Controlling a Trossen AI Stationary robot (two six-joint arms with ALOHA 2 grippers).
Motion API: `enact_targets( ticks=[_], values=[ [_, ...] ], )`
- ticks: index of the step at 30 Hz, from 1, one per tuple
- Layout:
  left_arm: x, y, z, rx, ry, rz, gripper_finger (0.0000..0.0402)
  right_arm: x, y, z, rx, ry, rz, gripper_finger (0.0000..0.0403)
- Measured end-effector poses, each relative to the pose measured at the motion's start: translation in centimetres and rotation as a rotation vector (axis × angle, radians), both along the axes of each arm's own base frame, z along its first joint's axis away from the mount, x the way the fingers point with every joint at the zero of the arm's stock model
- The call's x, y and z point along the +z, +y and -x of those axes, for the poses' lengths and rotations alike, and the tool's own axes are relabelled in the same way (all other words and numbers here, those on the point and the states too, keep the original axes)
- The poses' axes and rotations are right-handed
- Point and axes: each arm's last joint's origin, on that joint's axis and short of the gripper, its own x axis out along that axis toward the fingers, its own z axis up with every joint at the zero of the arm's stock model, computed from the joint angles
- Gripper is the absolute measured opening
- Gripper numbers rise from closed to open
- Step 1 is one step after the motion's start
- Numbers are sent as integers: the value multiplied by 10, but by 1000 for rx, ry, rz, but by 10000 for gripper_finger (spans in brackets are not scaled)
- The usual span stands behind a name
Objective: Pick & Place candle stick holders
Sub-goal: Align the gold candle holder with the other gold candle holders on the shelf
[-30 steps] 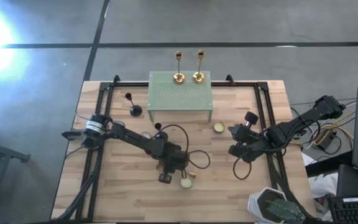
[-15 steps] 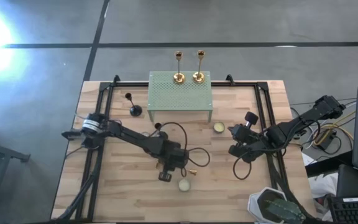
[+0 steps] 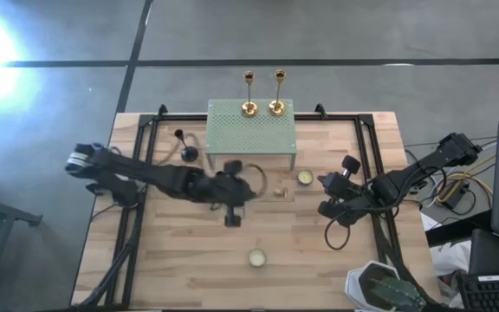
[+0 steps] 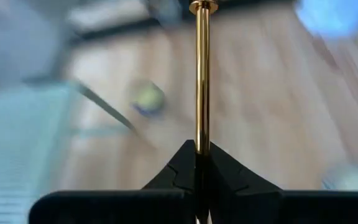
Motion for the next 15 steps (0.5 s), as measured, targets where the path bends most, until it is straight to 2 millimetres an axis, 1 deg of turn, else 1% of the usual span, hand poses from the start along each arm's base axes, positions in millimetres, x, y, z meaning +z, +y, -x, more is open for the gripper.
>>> enact_targets(
  ticks=[3, 6, 8, 11, 15],
  values=[
    [16, 10, 18, 54, -189, -53, 17, 0, 0, 0, -5, -5, 6, 8],
    [21, 26, 35, 95, -373, -77, 17, 0, -1, 0, -21, -23, 15, 8],
    [17, 39, 46, 141, -489, -89, 17, 1, -1, 0, -35, -39, 25, 8],
    [3, 65, 59, 237, -637, -108, 17, 2, -2, 0, -56, -63, 48, 8],
    [-15, 98, 76, 354, -836, -83, 17, 3, -3, 0, -78, -91, 83, 8]
  ],
)
